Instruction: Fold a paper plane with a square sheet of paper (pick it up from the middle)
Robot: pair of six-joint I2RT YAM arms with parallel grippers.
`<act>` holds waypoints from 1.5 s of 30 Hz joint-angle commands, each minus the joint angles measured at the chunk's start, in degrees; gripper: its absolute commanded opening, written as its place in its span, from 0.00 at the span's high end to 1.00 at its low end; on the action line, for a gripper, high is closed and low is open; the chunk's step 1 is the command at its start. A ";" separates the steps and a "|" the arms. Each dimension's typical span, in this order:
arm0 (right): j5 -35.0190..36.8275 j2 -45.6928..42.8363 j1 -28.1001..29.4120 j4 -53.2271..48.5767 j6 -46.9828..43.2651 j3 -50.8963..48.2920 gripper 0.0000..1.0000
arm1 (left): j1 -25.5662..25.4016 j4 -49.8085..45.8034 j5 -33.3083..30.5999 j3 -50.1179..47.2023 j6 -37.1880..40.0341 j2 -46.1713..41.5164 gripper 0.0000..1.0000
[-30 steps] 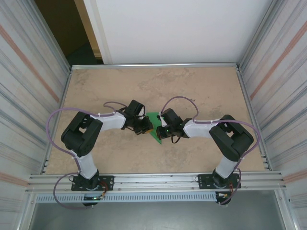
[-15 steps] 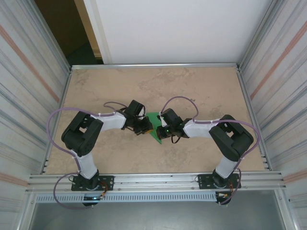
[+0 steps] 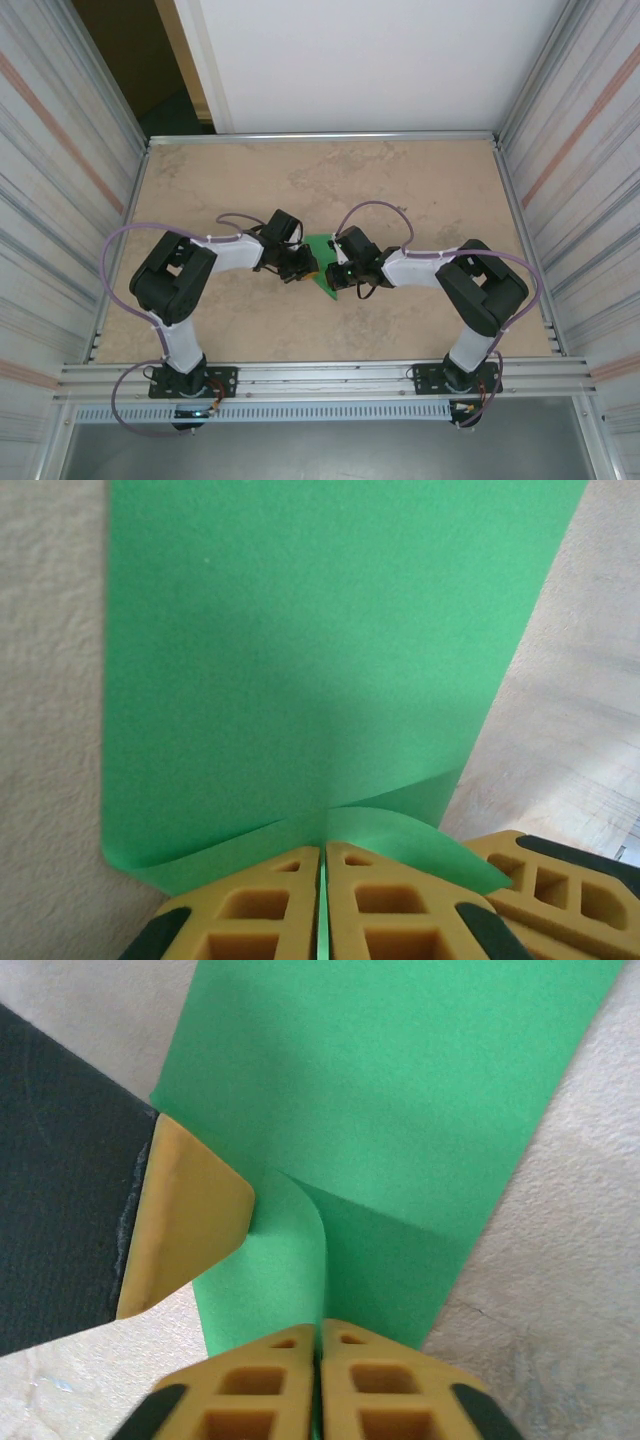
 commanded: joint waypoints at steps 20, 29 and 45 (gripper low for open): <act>-3.56 -14.69 -4.54 -8.37 5.05 -1.08 0.60 | 0.11 -3.82 -3.41 -0.23 2.47 2.54 0.89; -11.88 -8.09 -2.99 -7.14 3.86 2.18 0.79 | 0.12 -3.95 -3.43 0.38 2.57 2.70 0.89; -14.25 2.18 -2.33 -7.76 3.28 7.59 0.94 | 0.08 -4.25 -2.40 0.65 3.27 3.04 0.89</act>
